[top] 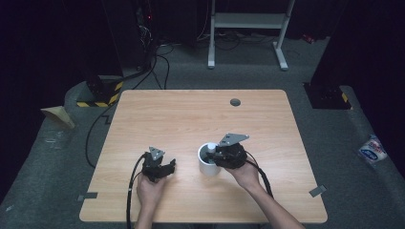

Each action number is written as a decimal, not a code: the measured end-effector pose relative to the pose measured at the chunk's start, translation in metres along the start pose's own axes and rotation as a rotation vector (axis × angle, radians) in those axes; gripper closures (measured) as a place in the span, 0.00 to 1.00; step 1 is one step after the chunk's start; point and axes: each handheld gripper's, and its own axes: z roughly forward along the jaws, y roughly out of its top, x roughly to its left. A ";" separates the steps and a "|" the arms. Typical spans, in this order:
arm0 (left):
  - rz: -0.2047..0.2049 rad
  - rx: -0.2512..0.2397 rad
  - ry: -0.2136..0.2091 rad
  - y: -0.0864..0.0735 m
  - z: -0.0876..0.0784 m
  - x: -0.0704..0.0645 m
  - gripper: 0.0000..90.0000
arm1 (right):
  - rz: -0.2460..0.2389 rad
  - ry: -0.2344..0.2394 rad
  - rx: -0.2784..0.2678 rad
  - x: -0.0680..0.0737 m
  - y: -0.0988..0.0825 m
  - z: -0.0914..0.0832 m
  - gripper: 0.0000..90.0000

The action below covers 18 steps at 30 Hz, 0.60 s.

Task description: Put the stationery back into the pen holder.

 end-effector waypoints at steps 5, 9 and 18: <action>0.000 0.001 -0.001 0.000 0.000 0.000 0.36 | 0.001 -0.003 0.006 0.000 -0.002 0.002 0.71; -0.001 0.000 0.000 0.000 0.000 0.000 0.36 | 0.002 -0.002 0.004 0.000 -0.003 0.002 0.70; -0.001 0.000 0.000 0.000 0.000 0.000 0.36 | 0.010 0.005 -0.006 0.000 -0.003 0.000 0.70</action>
